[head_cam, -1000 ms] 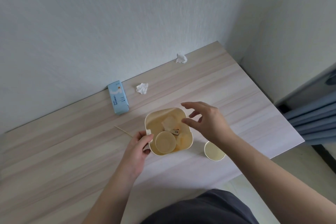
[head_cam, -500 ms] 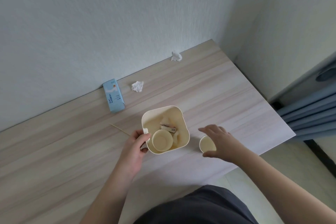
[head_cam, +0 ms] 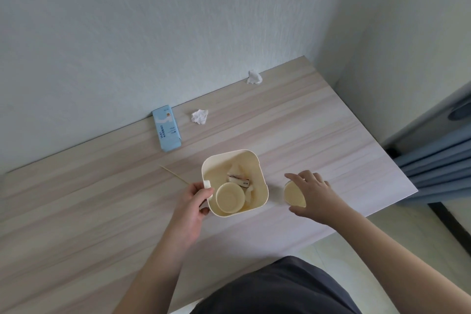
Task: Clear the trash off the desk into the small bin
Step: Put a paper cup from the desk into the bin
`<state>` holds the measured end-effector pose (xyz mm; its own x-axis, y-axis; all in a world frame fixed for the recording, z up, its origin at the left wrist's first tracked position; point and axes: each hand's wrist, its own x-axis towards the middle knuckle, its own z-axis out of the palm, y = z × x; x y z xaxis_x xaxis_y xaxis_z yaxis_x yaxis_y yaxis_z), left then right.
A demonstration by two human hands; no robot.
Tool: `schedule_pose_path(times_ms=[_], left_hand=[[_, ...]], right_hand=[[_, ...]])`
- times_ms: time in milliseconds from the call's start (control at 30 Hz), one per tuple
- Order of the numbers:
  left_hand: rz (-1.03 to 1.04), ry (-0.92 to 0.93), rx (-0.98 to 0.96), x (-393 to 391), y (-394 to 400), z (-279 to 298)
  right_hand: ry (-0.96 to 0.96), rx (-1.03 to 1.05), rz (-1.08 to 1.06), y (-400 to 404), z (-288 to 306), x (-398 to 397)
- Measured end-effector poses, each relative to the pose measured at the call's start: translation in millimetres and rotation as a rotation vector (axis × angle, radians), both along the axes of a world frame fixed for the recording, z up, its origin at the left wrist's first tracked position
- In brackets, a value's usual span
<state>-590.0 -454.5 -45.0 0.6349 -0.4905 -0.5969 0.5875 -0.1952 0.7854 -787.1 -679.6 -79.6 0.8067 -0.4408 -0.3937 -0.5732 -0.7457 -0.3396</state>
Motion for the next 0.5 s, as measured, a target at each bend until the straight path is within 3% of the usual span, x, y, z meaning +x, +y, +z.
schedule_pose_path(times_ms=[100,300,500], left_hand=[[0.004,0.000,-0.023,0,8,1],[0.029,0.013,-0.058,1,31,1],[0.024,-0.001,-0.061,6,66,10]], right_hand=[[-0.131,-0.024,-0.040,1,26,6],[-0.606,-0.037,-0.128,24,94,27],[-0.524,0.050,0.186,91,125,58]])
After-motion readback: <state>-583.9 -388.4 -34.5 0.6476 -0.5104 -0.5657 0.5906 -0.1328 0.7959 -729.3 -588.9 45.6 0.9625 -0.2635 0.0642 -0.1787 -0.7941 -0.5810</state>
